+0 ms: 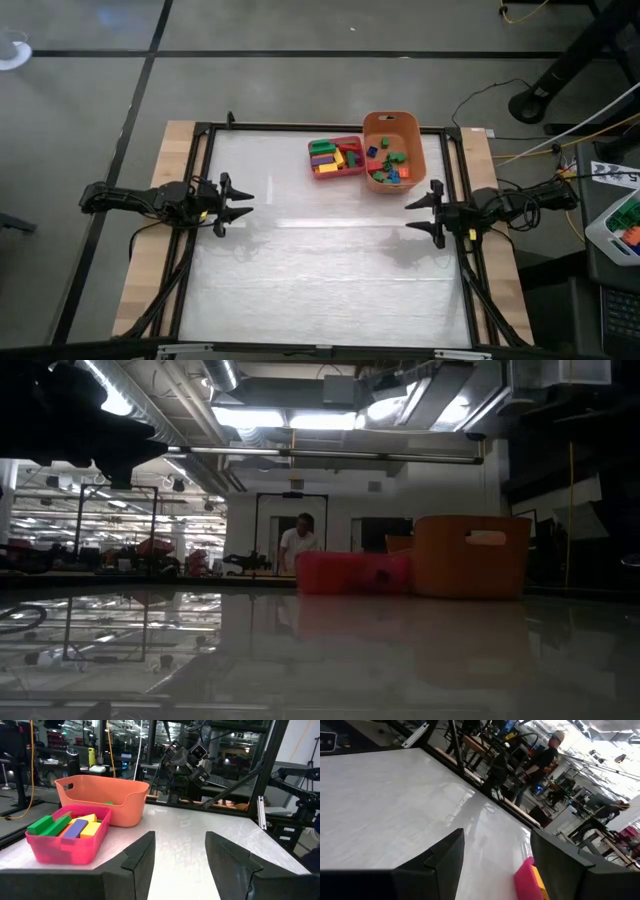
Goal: Sort blocks by size
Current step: Return to Home Position
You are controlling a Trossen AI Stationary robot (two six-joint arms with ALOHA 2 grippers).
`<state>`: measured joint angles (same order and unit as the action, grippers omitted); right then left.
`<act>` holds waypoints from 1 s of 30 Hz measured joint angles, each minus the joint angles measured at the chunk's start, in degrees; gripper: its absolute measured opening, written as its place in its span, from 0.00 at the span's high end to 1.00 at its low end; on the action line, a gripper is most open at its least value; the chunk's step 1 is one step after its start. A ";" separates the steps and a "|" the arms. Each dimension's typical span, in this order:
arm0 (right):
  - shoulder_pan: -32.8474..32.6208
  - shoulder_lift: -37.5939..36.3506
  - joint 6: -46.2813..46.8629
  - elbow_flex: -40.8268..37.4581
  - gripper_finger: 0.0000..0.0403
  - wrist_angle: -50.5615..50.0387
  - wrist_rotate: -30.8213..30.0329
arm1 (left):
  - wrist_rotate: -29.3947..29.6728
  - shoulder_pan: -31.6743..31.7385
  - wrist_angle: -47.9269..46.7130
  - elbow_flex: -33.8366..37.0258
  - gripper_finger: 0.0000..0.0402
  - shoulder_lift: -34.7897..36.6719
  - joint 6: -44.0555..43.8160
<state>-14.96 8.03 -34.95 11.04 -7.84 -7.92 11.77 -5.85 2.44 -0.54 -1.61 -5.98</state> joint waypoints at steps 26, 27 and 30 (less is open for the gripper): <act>2.11 0.04 -6.06 -10.24 0.44 9.25 6.19 | 0.00 0.00 0.00 0.00 0.60 0.00 0.00; 3.41 0.04 -6.10 -10.24 0.44 9.28 6.19 | 0.00 0.00 0.00 0.00 0.60 0.02 0.00; 8.54 0.04 -6.11 -10.26 0.44 9.35 6.14 | 0.00 0.00 0.00 0.00 0.60 0.02 0.00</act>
<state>-6.42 8.08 -41.06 0.78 1.50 -1.78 11.77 -5.85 2.44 -0.54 -1.59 -5.98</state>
